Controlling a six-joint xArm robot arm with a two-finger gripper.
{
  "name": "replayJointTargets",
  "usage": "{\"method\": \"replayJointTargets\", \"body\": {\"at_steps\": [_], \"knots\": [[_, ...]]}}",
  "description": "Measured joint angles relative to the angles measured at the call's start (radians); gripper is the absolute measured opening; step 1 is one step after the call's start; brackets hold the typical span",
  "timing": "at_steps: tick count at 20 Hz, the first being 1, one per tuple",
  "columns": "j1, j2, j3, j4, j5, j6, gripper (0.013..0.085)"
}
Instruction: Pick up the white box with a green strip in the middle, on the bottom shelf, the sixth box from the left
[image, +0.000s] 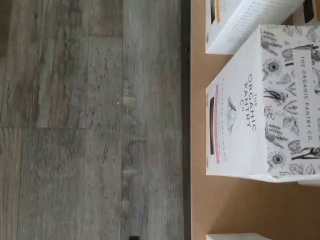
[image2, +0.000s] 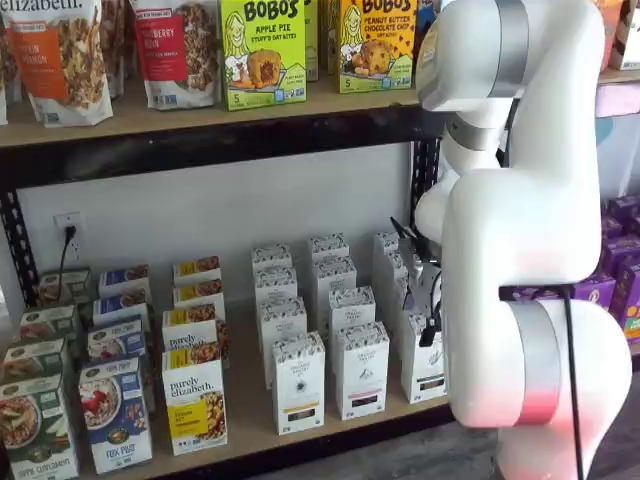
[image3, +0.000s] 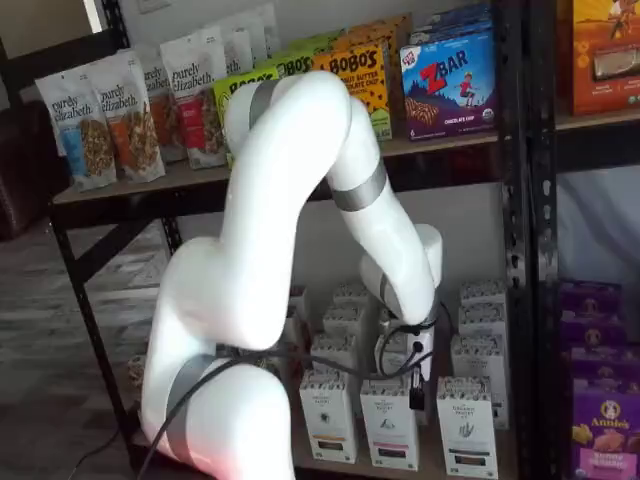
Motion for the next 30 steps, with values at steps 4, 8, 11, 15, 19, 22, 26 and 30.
{"method": "replayJointTargets", "body": {"at_steps": [4,8,11,15,19,22,26,30], "knots": [[-0.017,0.033,-0.061,-0.116,0.064,0.095,0.0850],[-0.016,0.058,-0.086,-0.067,0.039,0.052,0.0850],[-0.012,0.085,-0.106,-0.038,0.003,0.026,0.0850],[-0.012,0.139,-0.157,-0.041,-0.033,0.023,0.0850],[-0.023,0.199,-0.227,-0.086,-0.047,0.053,0.0850],[-0.030,0.257,-0.301,-0.164,-0.037,0.120,0.0850],[-0.032,0.329,-0.394,-0.287,-0.017,0.231,0.0850],[-0.038,0.386,-0.467,-0.420,-0.001,0.347,0.0850]]}}
